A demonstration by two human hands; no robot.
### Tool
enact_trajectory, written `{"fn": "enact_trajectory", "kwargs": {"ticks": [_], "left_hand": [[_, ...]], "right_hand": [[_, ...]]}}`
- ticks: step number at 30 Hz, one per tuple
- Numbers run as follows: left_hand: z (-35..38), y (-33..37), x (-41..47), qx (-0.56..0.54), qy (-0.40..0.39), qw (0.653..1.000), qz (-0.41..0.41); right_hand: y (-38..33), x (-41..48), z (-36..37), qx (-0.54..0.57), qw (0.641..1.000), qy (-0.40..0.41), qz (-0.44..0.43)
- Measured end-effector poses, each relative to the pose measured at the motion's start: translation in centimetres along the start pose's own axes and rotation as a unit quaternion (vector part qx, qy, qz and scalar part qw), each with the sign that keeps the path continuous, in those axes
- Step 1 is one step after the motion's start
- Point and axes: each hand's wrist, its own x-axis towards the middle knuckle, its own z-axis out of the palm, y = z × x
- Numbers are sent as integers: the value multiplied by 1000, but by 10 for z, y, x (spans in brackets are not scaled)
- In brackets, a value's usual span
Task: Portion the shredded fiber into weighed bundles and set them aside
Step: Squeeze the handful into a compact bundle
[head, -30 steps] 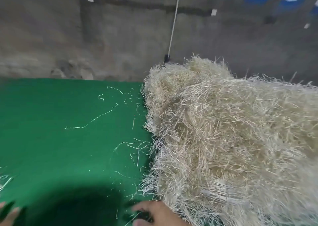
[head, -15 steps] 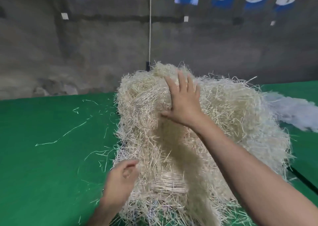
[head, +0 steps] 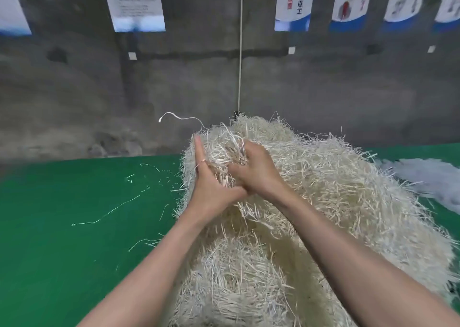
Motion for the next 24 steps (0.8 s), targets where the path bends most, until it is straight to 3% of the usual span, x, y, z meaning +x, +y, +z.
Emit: {"fn": "enact_trajectory", "kwargs": {"ticks": [2, 4, 6, 8, 11, 13, 16, 20, 24], "left_hand": [[5, -6, 8, 24, -61, 996, -57], [12, -14, 11, 61, -32, 991, -119], [14, -18, 11, 15, 36, 983, -181], [9, -13, 13, -63, 96, 975, -189], [-6, 1, 22, -208, 96, 958, -171], [-10, 16, 30, -295, 67, 943, -139], [-12, 41, 45, -304, 74, 945, -99], [-34, 38, 49, -251, 122, 955, -98], [-53, 21, 39, -280, 175, 938, -103]], "right_hand": [[2, -5, -2, 64, 985, -131, 91], [4, -6, -14, 71, 971, -199, 110], [4, -4, -36, 46, 983, -159, 77], [14, 0, -62, -42, 993, -94, 61], [38, -2, -60, -209, 956, -180, 104], [54, -4, -19, -221, 953, -182, 94], [83, -2, 30, -281, 945, -156, 58], [135, 6, 7, -335, 935, -85, 80], [155, 15, -13, -366, 914, -137, 111]]}}
